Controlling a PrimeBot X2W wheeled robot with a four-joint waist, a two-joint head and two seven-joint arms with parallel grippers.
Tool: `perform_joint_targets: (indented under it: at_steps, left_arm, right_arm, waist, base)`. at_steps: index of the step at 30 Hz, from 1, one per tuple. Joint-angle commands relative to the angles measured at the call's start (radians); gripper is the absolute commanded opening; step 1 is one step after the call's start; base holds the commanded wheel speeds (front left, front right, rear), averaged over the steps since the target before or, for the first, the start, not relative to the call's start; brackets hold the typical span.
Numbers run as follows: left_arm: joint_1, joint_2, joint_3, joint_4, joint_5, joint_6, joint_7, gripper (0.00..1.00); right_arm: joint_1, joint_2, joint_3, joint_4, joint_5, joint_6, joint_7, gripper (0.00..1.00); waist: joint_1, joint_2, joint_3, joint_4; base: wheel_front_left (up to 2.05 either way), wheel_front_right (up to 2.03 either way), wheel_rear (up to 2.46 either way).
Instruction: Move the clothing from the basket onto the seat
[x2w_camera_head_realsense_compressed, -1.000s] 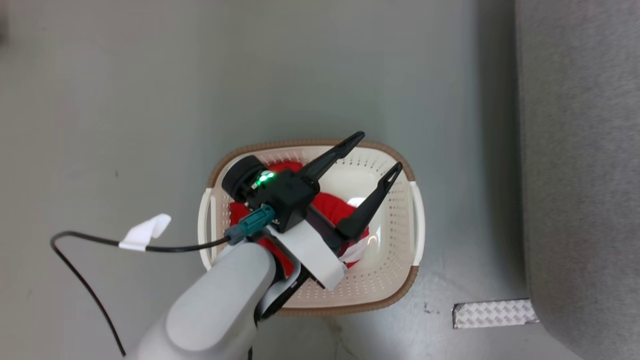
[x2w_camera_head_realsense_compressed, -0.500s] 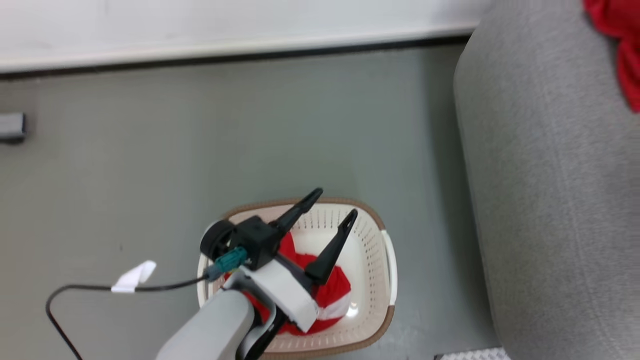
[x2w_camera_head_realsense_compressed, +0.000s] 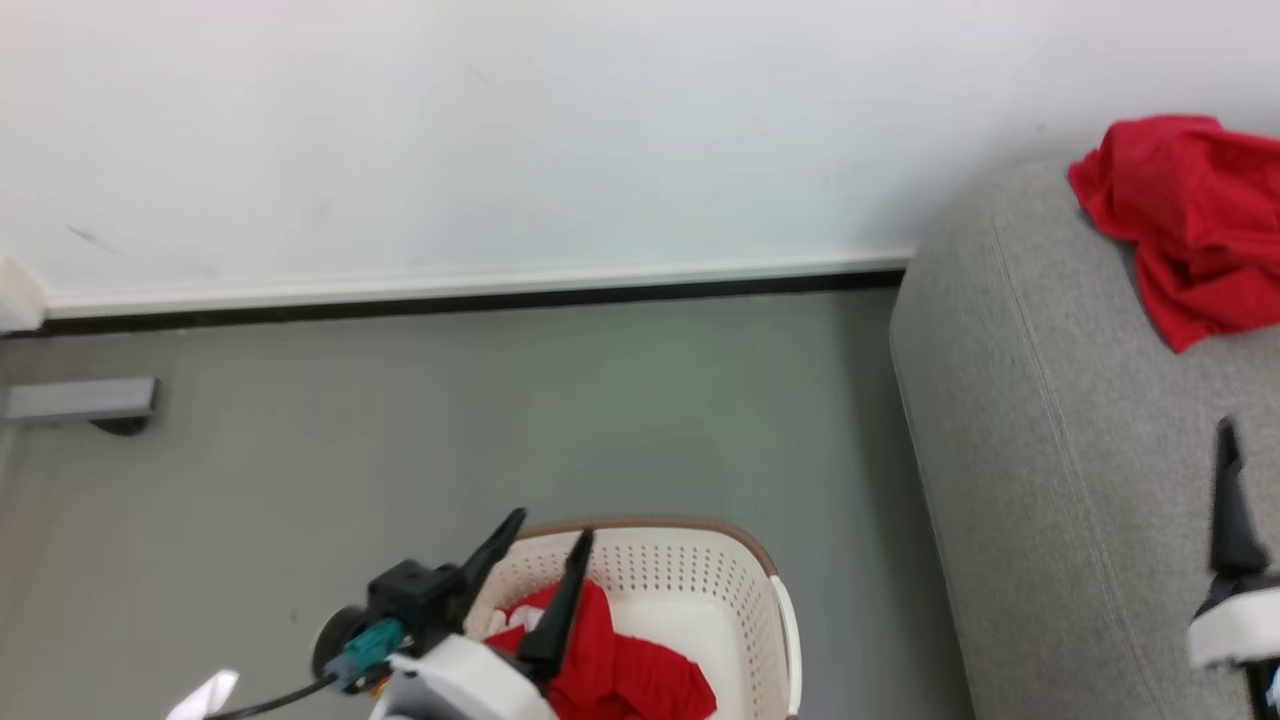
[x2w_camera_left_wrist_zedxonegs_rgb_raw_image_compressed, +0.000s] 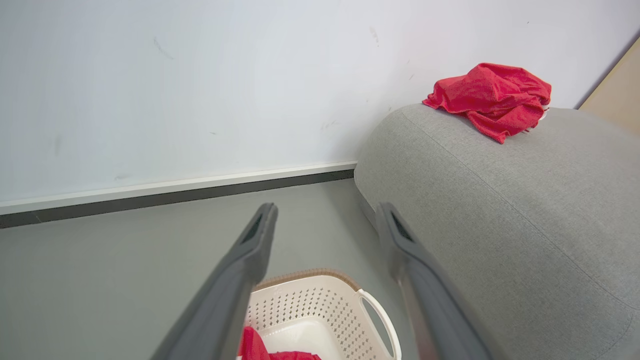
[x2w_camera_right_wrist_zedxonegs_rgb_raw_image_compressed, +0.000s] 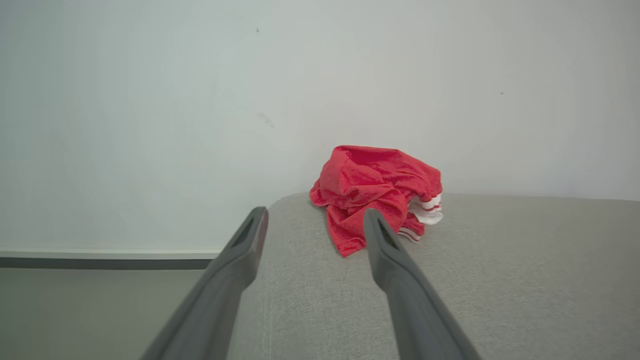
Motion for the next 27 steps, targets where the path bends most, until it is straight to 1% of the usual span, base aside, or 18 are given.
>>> perform_joint_targets:
  at_steps: [1,6,9,12,18,22,27]
  left_arm:
    - [0.036,0.012,0.025,-0.007,0.006,0.015,-0.003,1.0]
    - [0.128,0.018,0.105,-0.023,0.039,0.045,-0.003,1.0]
    - [0.183,0.01,0.156,-0.028,0.051,0.043,-0.003,1.0]
    - [0.235,-0.003,0.214,-0.041,0.076,0.036,-0.003,1.0]
    - [0.309,-0.038,0.314,-0.062,0.135,-0.01,-0.003,1.0]
    - [0.346,-0.07,0.369,-0.064,0.173,-0.038,-0.003,1.0]
    - [0.366,-0.107,0.416,-0.057,0.212,-0.082,-0.003,1.0]
  right_arm:
    - [0.066,0.013,0.024,-0.049,0.006,-0.003,-0.003,1.0]
    - [0.21,0.074,0.099,-0.167,-0.007,-0.003,-0.003,1.0]
    - [0.284,0.114,0.13,-0.207,-0.009,-0.003,-0.003,1.0]
    - [0.352,0.138,0.146,-0.222,-0.029,-0.003,-0.003,1.0]
    - [0.419,0.162,0.147,-0.199,-0.027,-0.003,-0.003,1.0]
    - [0.433,0.162,0.168,-0.175,-0.011,-0.003,-0.003,1.0]
    - [0.427,0.162,0.157,-0.162,0.0,-0.003,-0.003,1.0]
  waist:
    - [0.0004,0.0,-0.053,0.037]
    - [0.0004,0.0,-0.111,0.074]
    - [0.0004,0.0,-0.15,0.092]
    - [0.0004,0.0,-0.18,0.106]
    - [0.0004,0.0,-0.208,0.113]
    - [0.0004,0.0,-0.222,0.104]
    - [0.0004,0.0,-0.229,0.095]
  base:
    - [0.0,0.0,0.0]
    - [0.0,0.0,0.0]
    - [0.0,0.0,0.0]
    - [0.0,0.0,0.0]
    - [0.0,0.0,0.0]
    - [0.0,0.0,0.0]
    - [0.0,0.0,0.0]
